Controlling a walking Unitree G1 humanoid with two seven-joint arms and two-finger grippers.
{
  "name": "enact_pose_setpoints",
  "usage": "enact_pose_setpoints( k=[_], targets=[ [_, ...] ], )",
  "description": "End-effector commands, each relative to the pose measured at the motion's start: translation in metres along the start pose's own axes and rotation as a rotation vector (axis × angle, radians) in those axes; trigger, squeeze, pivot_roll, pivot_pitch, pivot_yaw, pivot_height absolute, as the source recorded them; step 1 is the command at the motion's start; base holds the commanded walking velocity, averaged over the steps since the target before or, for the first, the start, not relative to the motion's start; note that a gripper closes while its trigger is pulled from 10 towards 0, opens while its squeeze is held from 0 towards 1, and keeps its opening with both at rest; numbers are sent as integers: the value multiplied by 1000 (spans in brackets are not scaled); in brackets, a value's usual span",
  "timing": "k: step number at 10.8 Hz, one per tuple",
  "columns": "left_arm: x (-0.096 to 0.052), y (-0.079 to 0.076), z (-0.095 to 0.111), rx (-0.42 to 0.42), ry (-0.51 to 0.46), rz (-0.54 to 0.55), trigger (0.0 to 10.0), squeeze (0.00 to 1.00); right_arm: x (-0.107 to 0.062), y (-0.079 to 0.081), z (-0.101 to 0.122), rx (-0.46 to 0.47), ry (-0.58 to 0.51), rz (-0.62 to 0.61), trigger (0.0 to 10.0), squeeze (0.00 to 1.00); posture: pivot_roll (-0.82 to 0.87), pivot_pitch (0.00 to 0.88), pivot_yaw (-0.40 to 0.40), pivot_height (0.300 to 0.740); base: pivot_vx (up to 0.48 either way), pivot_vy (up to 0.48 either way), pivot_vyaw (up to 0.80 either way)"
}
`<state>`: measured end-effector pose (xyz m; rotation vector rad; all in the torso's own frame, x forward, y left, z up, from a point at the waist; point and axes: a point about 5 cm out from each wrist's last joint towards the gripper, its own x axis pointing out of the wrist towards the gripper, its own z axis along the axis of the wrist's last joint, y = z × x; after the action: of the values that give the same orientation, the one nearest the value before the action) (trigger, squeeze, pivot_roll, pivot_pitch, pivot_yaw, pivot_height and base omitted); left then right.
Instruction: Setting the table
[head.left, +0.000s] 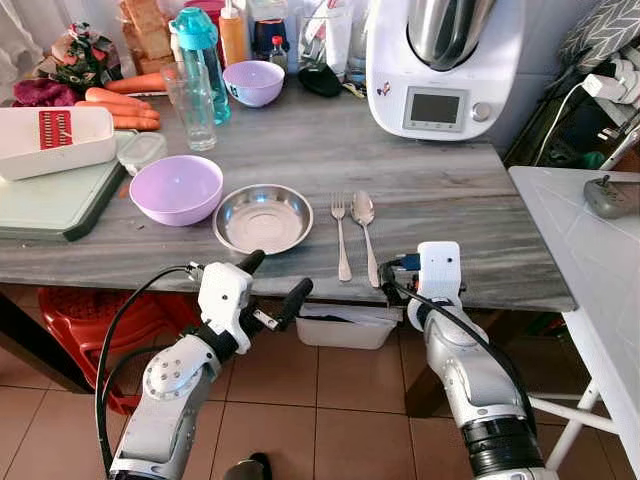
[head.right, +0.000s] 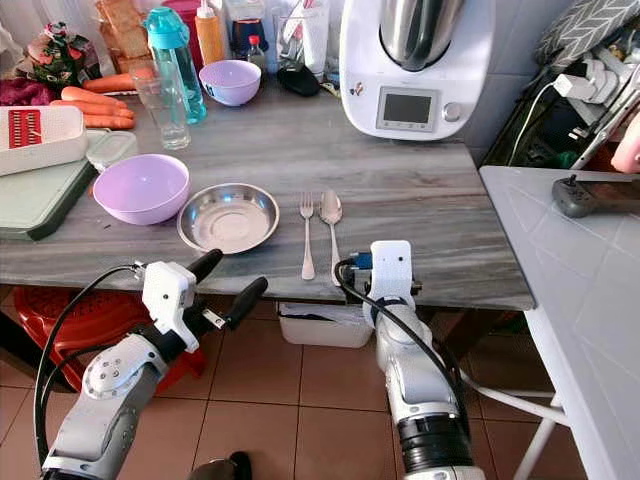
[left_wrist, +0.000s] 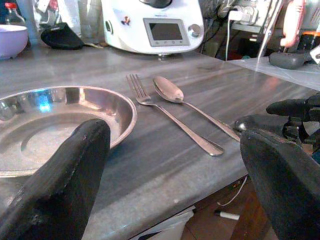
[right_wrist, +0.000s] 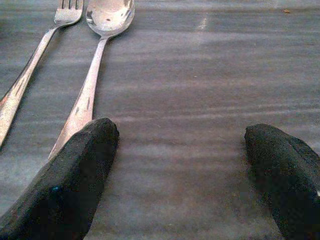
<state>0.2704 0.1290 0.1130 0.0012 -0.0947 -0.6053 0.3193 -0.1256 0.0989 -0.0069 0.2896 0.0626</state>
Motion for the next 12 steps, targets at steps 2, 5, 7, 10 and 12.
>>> enact_pose_setpoints(
  k=[2, 5, 7, 10, 12],
  targets=[
    [1, -1, -1, 5, 5, -10, 10000, 0, 2, 7, 0, 5, 4, 32, 10000, 0, 93, 91, -22, 740, 0, 0, 0],
    [2, -2, -1, 4, 3, -11, 10000, 0, 1, 4, 0, 11, -1, 26, 10000, 0, 93, 91, -22, 740, 0, 0, 0],
    [2, -2, 0, 4, 1, -10, 10000, 0, 0, 2, 4, 0, -15, 18, 10000, 0, 91, 91, -22, 740, 0, 0, 0],
    [2, -1, 1, 7, -6, -7, 10000, 0, -15, -11, 17, -3, -77, -25, 10000, 0, 90, 88, -22, 740, 0, 0, 0],
    [4, 0, 4, 9, -17, -8, 10000, 0, -32, -16, 31, -33, -161, -45, 10000, 0, 85, 84, -20, 740, 0, 0, 0]
  ],
)
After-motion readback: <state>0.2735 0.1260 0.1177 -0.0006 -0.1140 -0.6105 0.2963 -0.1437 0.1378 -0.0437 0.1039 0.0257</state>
